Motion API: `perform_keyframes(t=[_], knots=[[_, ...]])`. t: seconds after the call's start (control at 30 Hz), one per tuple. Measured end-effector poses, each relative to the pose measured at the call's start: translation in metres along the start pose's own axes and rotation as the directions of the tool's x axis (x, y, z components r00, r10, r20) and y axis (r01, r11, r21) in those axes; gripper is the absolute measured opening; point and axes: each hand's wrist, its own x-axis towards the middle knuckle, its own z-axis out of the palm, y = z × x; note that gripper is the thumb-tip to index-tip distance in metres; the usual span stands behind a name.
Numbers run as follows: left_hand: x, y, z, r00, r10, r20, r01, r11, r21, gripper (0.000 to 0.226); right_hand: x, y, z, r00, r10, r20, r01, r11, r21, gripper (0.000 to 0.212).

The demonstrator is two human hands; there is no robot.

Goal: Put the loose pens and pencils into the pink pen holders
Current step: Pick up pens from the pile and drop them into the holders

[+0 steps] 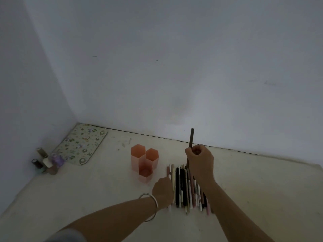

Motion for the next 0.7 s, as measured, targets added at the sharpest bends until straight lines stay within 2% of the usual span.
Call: perform_keyframes(t=[0.3, 0.43, 0.5, 0.57, 0.6, 0.7], knots=[[0.011, 0.001, 0.01, 0.997, -0.081, -0.013, 0.08, 0.997, -0.022, 0.03, -0.006, 0.016, 0.0, 0.999, 0.002, 0.034, -0.002, 1.0, 0.015, 0.007], [0.005, 0.01, -0.012, 0.999, 0.034, -0.042, -0.04, 0.99, -0.137, 0.022, -0.004, 0.011, -0.001, 0.999, -0.034, -0.027, 0.037, 0.992, 0.119, 0.008], [0.001, 0.014, -0.047, 0.982, 0.115, -0.149, -0.152, 0.95, -0.272, 0.012, 0.0, 0.001, -0.003, 0.991, -0.054, -0.126, 0.078, 0.979, 0.187, 0.01], [-0.001, 0.011, -0.094, 0.927, 0.097, -0.362, -0.238, 0.898, -0.37, 0.003, 0.002, -0.009, -0.002, 0.986, -0.035, -0.165, 0.078, 0.962, 0.262, 0.008], [-0.001, 0.005, -0.118, 0.886, 0.065, -0.458, -0.273, 0.873, -0.404, 0.004, 0.003, -0.015, 0.0, 0.988, -0.008, -0.156, 0.055, 0.952, 0.302, 0.016], [0.005, -0.023, -0.171, 0.792, 0.001, -0.61, -0.34, 0.831, -0.44, 0.009, 0.001, -0.026, 0.013, 0.997, -0.003, -0.08, 0.033, 0.925, 0.378, 0.066]])
